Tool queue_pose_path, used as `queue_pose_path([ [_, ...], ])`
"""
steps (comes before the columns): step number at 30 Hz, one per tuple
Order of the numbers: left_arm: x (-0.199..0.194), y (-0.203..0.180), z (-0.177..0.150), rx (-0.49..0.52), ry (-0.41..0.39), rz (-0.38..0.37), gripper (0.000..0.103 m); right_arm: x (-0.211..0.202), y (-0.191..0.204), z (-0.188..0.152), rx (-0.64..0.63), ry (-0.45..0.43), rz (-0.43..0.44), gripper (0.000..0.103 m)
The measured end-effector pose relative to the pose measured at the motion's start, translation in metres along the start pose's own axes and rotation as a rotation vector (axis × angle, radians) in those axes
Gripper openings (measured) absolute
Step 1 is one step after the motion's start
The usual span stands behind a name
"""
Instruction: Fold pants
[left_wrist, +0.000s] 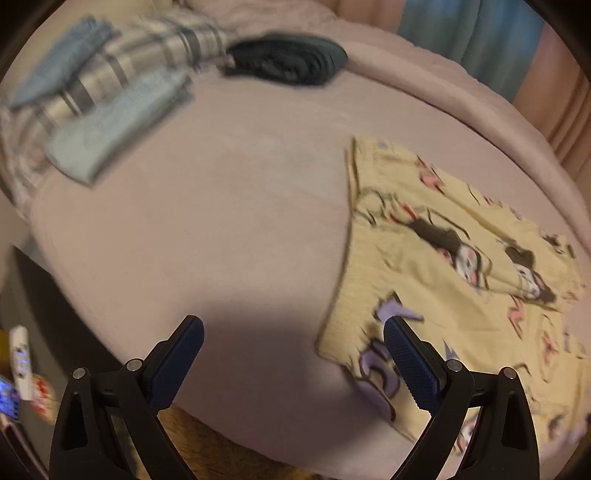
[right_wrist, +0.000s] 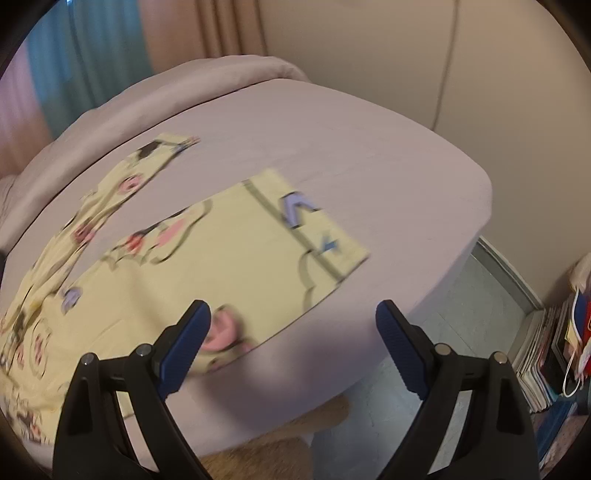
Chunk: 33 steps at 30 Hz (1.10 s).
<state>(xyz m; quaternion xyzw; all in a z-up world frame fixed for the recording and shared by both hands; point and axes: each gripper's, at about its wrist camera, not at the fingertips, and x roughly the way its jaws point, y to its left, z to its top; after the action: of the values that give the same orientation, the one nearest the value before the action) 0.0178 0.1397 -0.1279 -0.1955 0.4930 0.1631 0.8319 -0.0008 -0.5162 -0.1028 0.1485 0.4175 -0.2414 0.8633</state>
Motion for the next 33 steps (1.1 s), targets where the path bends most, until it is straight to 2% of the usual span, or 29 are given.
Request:
queue_pose_path([
  [4,0.009,-0.003,-0.007,-0.034,0.058,-0.093,0.099,0.018,-0.014,0.008,0.054,0.036,0.016,0.089],
  [7,0.010,-0.011,-0.013,-0.024,0.053,-0.097,0.093,0.023,-0.021,0.011,0.074,0.044,0.017,0.089],
  [9,0.012,-0.019,-0.014,-0.004,0.047,-0.092,0.082,0.026,-0.027,0.013,0.100,0.045,0.019,0.089],
  [12,0.013,-0.028,-0.017,0.017,0.040,-0.073,0.076,0.030,-0.036,0.017,0.141,0.049,0.032,0.088],
  [13,0.015,-0.030,-0.017,0.030,0.036,-0.075,0.071,0.031,-0.037,0.018,0.150,0.046,0.044,0.088],
  [15,0.013,-0.037,-0.020,0.048,0.028,-0.088,0.054,0.036,-0.038,0.021,0.169,0.047,0.083,0.085],
  [16,0.015,-0.036,-0.019,0.044,0.026,-0.089,0.051,0.039,-0.039,0.022,0.175,0.051,0.108,0.084],
  [18,0.016,-0.036,-0.020,0.023,0.018,-0.084,0.027,0.050,-0.035,0.021,0.183,0.071,0.155,0.078],
  [19,0.016,-0.034,-0.020,0.008,0.024,-0.109,0.024,0.052,-0.034,0.020,0.178,0.064,0.139,0.078],
  [20,0.015,-0.032,-0.019,-0.013,0.028,-0.138,0.023,0.052,-0.030,0.020,0.157,0.037,0.107,0.072],
  [22,0.010,-0.026,-0.019,-0.045,0.026,-0.148,0.023,0.053,-0.023,0.021,0.116,0.010,0.036,0.039],
  [23,0.007,-0.023,-0.019,-0.064,0.020,-0.155,0.023,0.052,-0.021,0.023,0.103,-0.001,0.007,0.013],
  [24,0.001,-0.017,-0.018,-0.089,0.007,-0.162,0.023,0.050,-0.022,0.026,0.117,-0.012,0.036,0.006],
  [26,-0.009,-0.012,-0.017,-0.103,-0.011,-0.178,0.023,0.040,-0.025,0.030,0.145,-0.049,0.042,0.006],
  [29,-0.032,-0.008,-0.016,-0.074,-0.054,-0.164,0.023,0.014,-0.026,0.037,0.140,-0.135,0.054,0.005],
  [33,-0.035,-0.001,-0.020,-0.071,-0.022,-0.179,0.023,-0.008,-0.033,0.042,0.178,-0.182,0.079,0.005],
])
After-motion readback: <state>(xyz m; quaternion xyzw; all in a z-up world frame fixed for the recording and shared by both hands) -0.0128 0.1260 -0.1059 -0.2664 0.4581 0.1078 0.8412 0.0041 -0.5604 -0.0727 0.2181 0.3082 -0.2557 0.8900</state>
